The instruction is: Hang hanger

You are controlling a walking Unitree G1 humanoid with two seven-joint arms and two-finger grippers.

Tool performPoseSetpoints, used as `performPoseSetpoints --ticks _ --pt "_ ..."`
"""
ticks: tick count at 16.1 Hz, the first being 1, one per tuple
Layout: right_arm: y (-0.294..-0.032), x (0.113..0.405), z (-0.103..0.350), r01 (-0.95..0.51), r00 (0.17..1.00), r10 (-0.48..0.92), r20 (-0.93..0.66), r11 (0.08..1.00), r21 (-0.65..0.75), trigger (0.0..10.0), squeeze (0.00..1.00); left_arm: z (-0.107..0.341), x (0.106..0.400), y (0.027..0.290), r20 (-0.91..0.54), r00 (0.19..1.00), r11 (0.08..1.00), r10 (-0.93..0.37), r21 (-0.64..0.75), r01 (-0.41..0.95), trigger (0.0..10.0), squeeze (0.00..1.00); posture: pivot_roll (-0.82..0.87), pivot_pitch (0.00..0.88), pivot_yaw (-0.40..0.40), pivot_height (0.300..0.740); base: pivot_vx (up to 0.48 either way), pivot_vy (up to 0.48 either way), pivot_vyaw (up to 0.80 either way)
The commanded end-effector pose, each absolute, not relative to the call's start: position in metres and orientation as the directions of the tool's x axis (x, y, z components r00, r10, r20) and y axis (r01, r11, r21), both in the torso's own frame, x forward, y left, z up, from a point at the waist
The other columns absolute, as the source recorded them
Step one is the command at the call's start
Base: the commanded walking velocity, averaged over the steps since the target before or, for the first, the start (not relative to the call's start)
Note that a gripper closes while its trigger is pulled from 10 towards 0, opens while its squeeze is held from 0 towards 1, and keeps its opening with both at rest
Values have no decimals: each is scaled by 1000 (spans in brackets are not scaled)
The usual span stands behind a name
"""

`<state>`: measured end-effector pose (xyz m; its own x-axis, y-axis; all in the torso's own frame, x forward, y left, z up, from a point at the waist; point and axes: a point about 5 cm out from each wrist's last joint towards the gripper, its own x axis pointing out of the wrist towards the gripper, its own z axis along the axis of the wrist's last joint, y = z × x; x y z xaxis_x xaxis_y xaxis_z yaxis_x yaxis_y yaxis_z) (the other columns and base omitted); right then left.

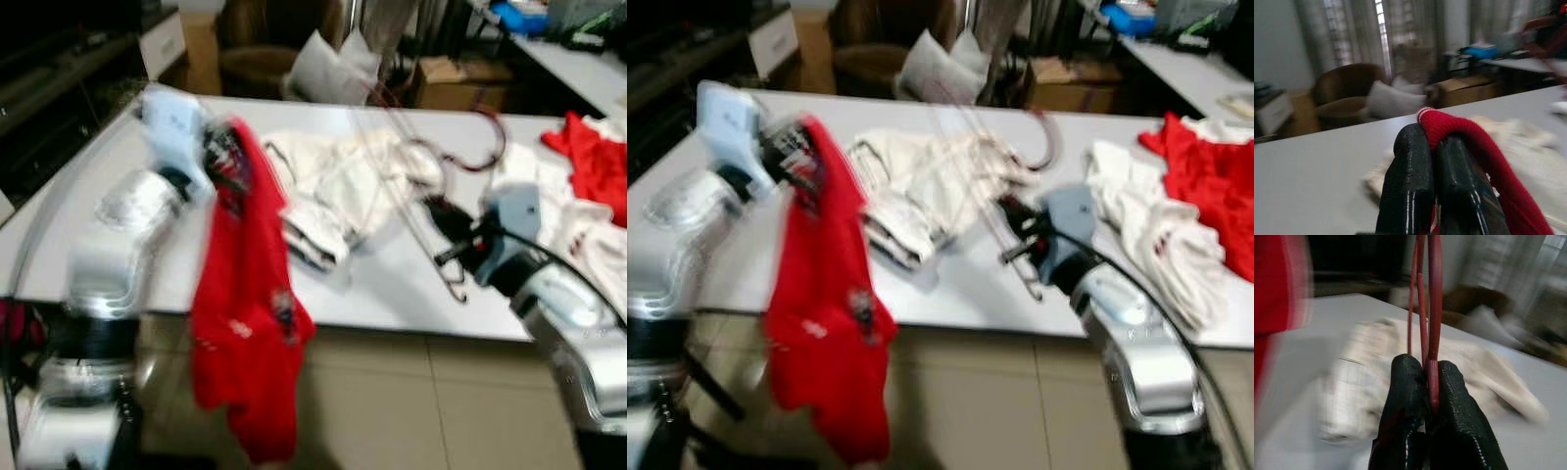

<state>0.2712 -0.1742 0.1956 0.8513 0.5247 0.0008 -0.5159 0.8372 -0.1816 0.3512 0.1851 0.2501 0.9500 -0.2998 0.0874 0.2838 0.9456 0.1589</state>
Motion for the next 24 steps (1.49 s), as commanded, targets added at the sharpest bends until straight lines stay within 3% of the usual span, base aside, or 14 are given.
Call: performPoseSetpoints --ticks 1,5,6,11,14,18,21,22,24 --pt "-183 268 201 -531 841 540 -2 825 -193 10000 0 270 356 175 161 929 933 -334 194 302 10000 0 -142 0 4 740 326 0 0" --pt "-192 251 220 -707 696 716 -52 670 -229 10000 0 309 384 186 188 942 939 -277 262 223 10000 0 -151 0 8 740 148 0 0" --pt "-194 243 222 -791 601 789 -124 567 -230 10000 0 320 398 188 180 949 937 -260 285 202 10000 0 -151 0 4 740 0 0 0" --pt "-193 231 225 -920 387 896 -219 361 -151 10000 0 344 412 183 163 951 911 -265 366 191 10000 0 -147 0 -11 740 0 0 0" --pt "-183 233 216 -950 311 913 -263 290 -116 10000 0 350 415 170 148 929 885 -339 385 261 10000 0 -137 0 -14 740 0 0 0" --pt "-164 262 191 -938 345 860 -376 308 -157 10000 0 367 411 152 164 858 844 -486 344 412 10000 0 -142 0 -3 740 0 0 0" --pt "-132 306 190 -926 362 847 -389 277 -258 10000 0 389 393 140 193 749 766 -634 291 573 10000 0 -129 0 -20 740 0 0 0" --pt "-127 324 194 -900 408 821 -398 289 -327 10000 0 397 388 140 214 726 752 -654 293 591 10000 0 -124 0 -27 740 0 0 0" --pt "-122 374 228 -736 622 704 -342 377 -562 10000 0 423 379 152 303 722 780 -622 324 536 10000 0 -113 0 -40 740 0 0 0"
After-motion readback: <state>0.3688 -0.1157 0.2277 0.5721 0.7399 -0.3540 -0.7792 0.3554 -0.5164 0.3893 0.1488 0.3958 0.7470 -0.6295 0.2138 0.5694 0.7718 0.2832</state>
